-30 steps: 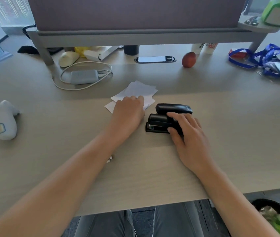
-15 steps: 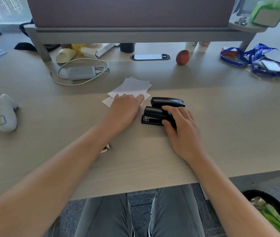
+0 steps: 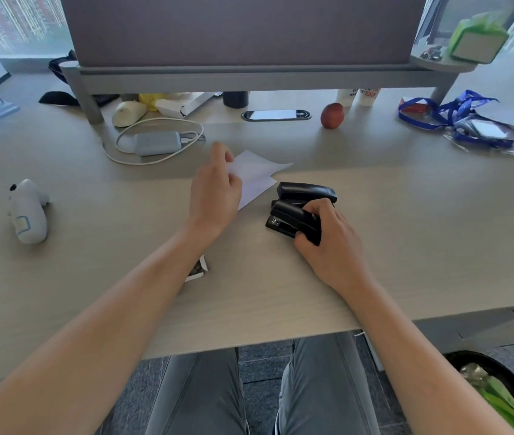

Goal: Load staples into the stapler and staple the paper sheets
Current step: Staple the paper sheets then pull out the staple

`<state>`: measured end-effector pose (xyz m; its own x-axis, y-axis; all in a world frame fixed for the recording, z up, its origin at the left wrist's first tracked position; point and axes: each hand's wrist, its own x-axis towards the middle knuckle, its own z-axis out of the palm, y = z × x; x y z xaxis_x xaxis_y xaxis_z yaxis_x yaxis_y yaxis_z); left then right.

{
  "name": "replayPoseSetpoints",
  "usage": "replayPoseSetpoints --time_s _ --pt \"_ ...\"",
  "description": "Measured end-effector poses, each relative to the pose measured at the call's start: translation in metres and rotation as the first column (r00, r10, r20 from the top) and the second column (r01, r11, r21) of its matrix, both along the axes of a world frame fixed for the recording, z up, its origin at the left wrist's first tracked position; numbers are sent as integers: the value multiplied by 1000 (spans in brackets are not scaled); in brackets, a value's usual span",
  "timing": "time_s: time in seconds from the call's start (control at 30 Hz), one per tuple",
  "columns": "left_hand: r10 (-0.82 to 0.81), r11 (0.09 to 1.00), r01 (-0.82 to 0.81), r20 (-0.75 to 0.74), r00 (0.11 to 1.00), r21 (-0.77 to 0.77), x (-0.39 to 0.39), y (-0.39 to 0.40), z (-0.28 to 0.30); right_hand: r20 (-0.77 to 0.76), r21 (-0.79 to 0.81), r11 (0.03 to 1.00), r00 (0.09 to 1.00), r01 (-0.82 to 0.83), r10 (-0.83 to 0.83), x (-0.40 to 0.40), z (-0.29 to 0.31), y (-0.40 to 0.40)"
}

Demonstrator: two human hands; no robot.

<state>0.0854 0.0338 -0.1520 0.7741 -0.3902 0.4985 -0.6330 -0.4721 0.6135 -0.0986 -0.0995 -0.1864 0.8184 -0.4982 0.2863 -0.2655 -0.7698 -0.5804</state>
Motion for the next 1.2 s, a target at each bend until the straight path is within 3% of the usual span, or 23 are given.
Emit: replayPoseSetpoints --time_s 0.13,0.23,0.3,0.43,0.57,0.73,0.87,0.93,1.03,1.2 --pt "-5 992 -25 -229 973 -126 -7 12 5 -126 3 998 990 -62 61 -2 2 -1" --pt "-83 948 -59 -422 903 -313 -18 28 10 -125 9 996 988 -92 93 -6 3 2" --pt "-214 885 -88 -567 796 -458 -28 38 11 -108 -15 994 989 -105 103 -12 2 8" --pt "-495 711 -281 -743 450 -644 -37 51 3 -4 23 996 996 -87 87 -24 7 18" --pt "-577 640 -383 -746 333 -666 -32 59 -5 83 324 946 996 10 -39 -34 22 22" --pt "-577 678 -316 -747 331 -664 -29 61 3 86 731 680 981 56 -173 -43 38 20" --pt "-598 687 -242 -722 348 -685 -22 63 10 39 822 561 974 95 -222 -43 42 13" --pt "-549 738 -193 -741 386 -647 -20 64 12 12 852 514 976 104 -218 -44 46 9" --pt "-464 817 -122 -767 443 -564 -19 63 13 5 861 503 988 73 -153 -48 51 7" --pt "-500 819 -39 -745 441 -573 -22 59 16 -18 834 549 997 56 -75 -50 56 6"
